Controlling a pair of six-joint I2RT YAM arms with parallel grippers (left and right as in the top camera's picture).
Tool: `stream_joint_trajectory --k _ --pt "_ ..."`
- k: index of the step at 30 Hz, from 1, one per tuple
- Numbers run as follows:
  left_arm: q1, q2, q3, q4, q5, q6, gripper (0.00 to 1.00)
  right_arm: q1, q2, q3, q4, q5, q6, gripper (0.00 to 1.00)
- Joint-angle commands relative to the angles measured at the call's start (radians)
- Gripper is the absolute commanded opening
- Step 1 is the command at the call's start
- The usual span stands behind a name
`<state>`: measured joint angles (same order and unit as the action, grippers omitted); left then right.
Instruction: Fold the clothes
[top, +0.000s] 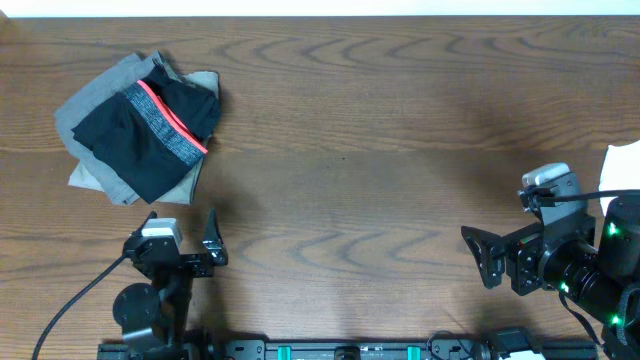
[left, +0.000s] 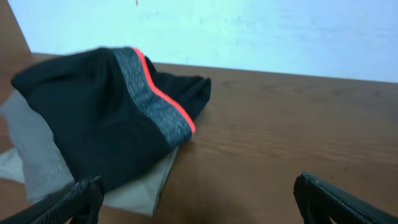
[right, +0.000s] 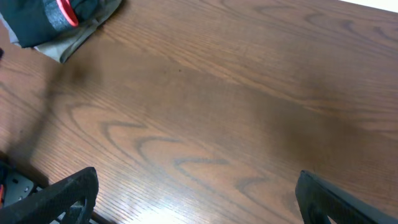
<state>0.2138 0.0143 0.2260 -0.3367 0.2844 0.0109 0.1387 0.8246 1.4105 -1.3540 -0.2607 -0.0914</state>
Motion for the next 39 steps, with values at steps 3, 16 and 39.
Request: stream_joint_trajectory --k 3,16,39 --pt "-0.004 -0.013 -0.1 0.069 -0.009 -0.012 0.98 -0.007 -0.001 0.0 -0.001 0.002 -0.007 0.99" --pt "-0.004 -0.01 -0.163 0.143 -0.008 -0.012 0.98 -0.007 -0.001 0.0 -0.001 0.002 -0.007 0.99" --pt "-0.004 -0.01 -0.163 0.143 -0.009 -0.012 0.98 -0.007 -0.001 0.0 -0.001 0.003 -0.007 0.99"
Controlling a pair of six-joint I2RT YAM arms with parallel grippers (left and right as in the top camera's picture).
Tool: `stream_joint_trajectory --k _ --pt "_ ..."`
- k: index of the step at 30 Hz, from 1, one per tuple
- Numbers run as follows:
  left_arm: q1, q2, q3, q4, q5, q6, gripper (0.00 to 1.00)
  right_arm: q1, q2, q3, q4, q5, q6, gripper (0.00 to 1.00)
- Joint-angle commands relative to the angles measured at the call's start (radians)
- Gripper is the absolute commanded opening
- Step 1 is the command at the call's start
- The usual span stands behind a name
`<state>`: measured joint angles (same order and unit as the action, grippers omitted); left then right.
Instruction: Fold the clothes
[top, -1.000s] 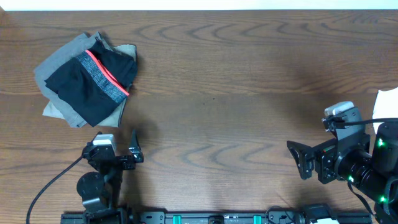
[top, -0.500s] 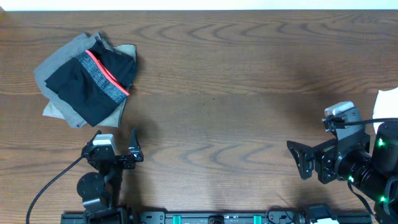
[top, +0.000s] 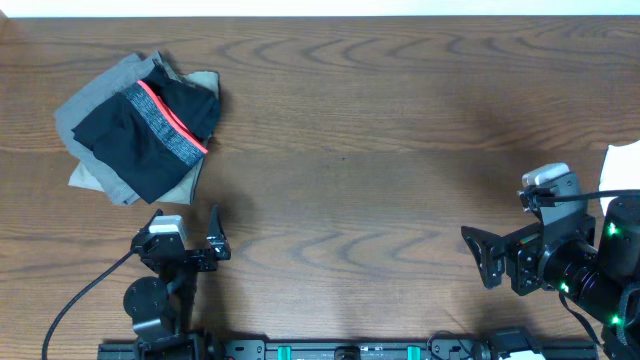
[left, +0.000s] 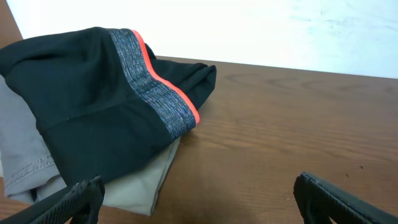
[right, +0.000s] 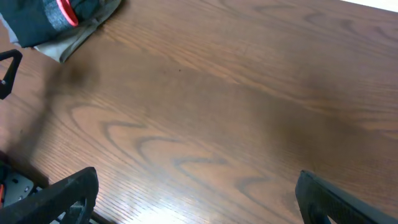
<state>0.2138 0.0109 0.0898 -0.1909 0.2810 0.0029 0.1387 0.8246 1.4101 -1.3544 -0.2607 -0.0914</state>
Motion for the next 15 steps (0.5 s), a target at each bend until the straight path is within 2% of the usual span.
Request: stream_joint_trajectory --k 1,12,15 --pt "-0.004 -0.007 -0.026 -0.002 -0.005 -0.004 0.98 -0.007 -0.001 0.0 -0.001 0.002 -0.007 0.99" --pt "-0.004 -0.007 -0.026 -0.002 -0.005 -0.004 0.98 -0.007 -0.003 -0.007 0.011 0.021 -0.031 0.99" --pt "-0.004 -0.007 -0.026 -0.002 -0.005 -0.004 0.98 -0.008 -0.037 -0.061 0.153 0.029 -0.124 0.99"
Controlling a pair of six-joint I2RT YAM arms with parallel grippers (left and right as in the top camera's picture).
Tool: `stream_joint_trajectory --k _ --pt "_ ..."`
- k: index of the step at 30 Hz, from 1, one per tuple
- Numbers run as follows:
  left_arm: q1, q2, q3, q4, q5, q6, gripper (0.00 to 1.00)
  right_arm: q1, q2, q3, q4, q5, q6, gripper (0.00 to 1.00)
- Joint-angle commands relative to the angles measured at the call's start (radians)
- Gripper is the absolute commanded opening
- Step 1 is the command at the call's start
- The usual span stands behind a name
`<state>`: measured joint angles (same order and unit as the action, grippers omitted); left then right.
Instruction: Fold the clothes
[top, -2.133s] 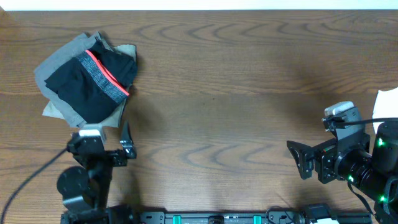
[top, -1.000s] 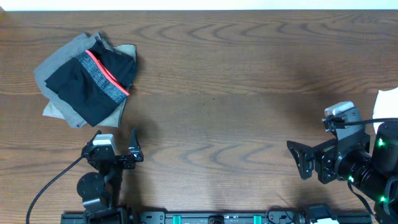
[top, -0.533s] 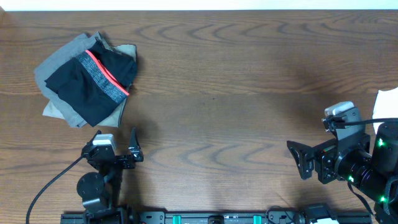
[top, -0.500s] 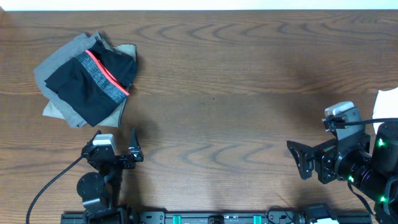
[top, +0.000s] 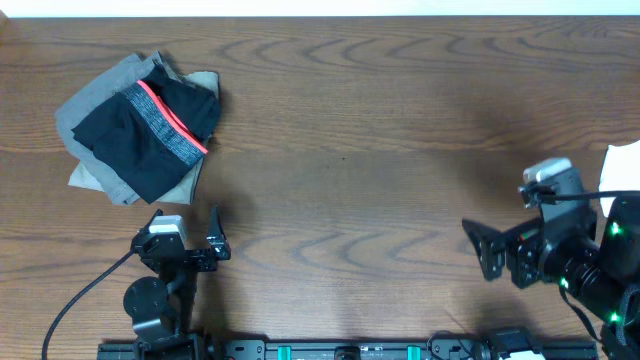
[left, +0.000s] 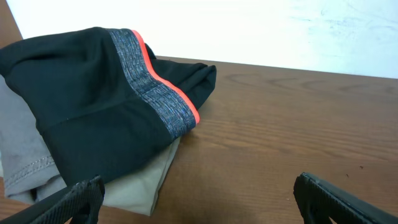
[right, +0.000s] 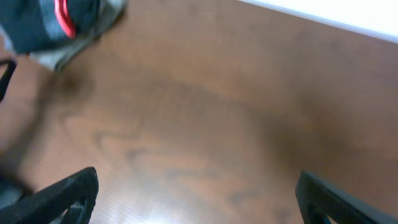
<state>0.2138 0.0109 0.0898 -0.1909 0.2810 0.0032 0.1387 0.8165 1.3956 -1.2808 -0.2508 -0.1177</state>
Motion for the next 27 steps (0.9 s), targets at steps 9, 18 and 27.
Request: stream_joint_trajectory --k 9,18,27 --pt "-0.004 -0.007 -0.026 -0.002 -0.005 -0.005 0.98 -0.031 -0.3 -0.579 0.663 0.019 -0.327 0.99" --pt "-0.004 -0.007 -0.026 -0.002 -0.005 -0.005 0.98 -0.095 -0.594 -0.947 0.775 0.015 -0.237 0.99" --pt "-0.004 -0.007 -0.026 -0.002 -0.005 -0.005 0.98 -0.171 -0.805 -1.172 0.816 -0.044 -0.18 0.99"
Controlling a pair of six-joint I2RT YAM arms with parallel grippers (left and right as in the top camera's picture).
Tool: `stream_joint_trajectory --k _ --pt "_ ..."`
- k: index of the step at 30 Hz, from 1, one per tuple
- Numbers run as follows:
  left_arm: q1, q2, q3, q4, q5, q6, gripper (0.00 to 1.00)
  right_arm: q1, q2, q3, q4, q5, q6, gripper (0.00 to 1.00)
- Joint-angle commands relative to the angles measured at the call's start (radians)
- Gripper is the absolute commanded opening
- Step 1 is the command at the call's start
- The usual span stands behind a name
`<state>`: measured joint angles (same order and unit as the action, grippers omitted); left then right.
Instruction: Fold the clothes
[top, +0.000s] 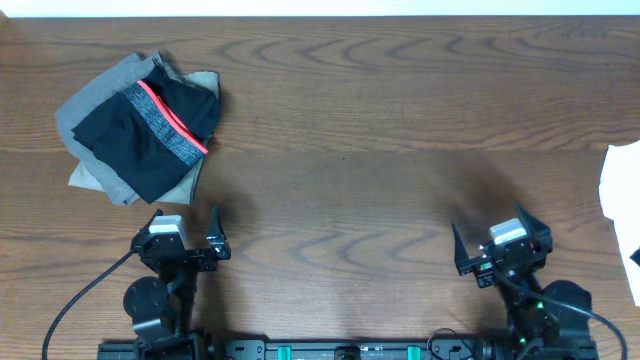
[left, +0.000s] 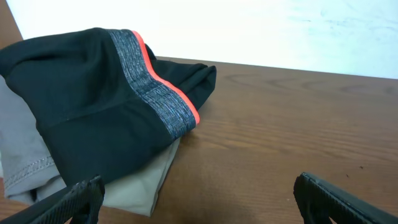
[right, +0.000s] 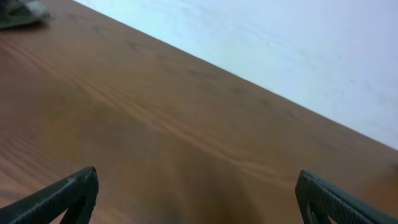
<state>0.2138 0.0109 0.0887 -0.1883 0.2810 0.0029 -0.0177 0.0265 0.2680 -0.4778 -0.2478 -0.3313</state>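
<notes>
A pile of folded clothes (top: 135, 125) lies at the table's back left: black shorts with a grey and orange waistband (left: 155, 87) on top of grey and beige garments (left: 25, 162). My left gripper (top: 186, 243) sits open near the front edge, just in front of the pile, nothing between its fingers (left: 68, 199). My right gripper (top: 500, 245) is open at the front right, low over bare wood, its fingertips (right: 62, 193) wide apart and empty.
A white cloth (top: 622, 190) pokes in at the right edge of the wooden table (top: 380, 150). A pale wall (right: 280, 43) rises behind the table's far edge. The arms' bases (top: 350, 350) line the front edge.
My right arm has gone from the far right front to a lower spot nearer the front edge, and now faces the far wall. The left arm and the pile have not moved.
My left gripper stood open in front of the pile and shifted slightly by the second moment, then stayed. My right gripper stayed open at the far right, began turning at the third moment, and now rests further left by the front edge. The pile lay still throughout.
</notes>
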Motion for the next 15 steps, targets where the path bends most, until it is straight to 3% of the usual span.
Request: stream_joint_trajectory --k 1,6,15 --pt "-0.004 -0.007 -0.025 -0.005 -0.005 -0.004 0.98 -0.015 -0.015 -0.066 0.024 -0.071 0.033 0.99" --pt "-0.004 -0.007 -0.025 -0.005 -0.005 -0.004 0.98 -0.015 -0.015 -0.159 0.112 -0.148 0.039 0.99" --pt "-0.004 -0.007 -0.025 -0.005 -0.005 -0.004 0.98 -0.015 -0.015 -0.164 0.137 -0.148 0.039 0.99"
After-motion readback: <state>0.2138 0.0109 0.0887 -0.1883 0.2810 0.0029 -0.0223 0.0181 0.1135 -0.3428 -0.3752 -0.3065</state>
